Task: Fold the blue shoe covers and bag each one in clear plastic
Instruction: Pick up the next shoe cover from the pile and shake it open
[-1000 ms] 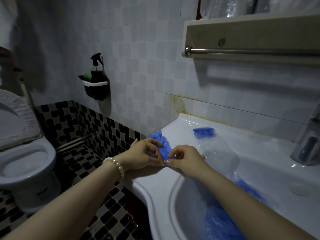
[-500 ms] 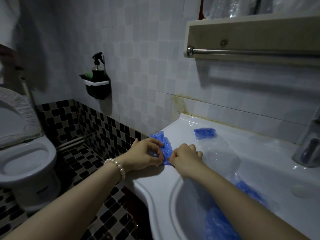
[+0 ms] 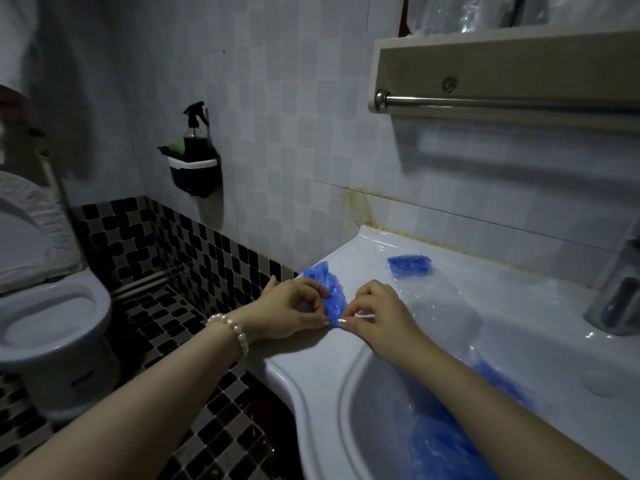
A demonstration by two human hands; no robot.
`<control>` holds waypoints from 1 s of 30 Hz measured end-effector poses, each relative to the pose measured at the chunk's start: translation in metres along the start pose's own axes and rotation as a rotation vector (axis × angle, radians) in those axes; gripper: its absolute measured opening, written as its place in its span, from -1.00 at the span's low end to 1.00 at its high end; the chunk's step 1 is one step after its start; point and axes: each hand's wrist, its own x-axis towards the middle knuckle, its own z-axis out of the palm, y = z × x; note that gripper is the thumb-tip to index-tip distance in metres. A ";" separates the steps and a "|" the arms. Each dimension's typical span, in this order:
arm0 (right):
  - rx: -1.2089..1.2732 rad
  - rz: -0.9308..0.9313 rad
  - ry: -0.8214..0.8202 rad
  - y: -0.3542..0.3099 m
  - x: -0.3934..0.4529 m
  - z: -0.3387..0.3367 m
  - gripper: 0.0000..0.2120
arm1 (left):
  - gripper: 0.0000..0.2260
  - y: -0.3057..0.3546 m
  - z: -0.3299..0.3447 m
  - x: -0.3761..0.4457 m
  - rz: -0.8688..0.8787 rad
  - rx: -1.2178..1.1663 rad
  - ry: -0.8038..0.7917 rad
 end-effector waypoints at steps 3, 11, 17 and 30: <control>-0.239 0.124 -0.115 -0.012 0.009 0.002 -0.79 | -0.79 0.001 0.001 -0.002 -0.017 0.033 0.005; -0.269 0.349 -0.200 -0.026 0.024 0.001 -0.85 | -0.71 -0.001 0.002 -0.002 0.016 -0.063 0.047; 0.219 0.012 -0.060 -0.001 0.000 -0.004 -0.84 | -0.79 -0.003 0.003 0.001 -0.019 -0.109 0.056; -0.275 0.336 -0.066 -0.017 0.019 0.009 -0.76 | -0.69 -0.001 0.003 -0.003 -0.012 -0.154 0.055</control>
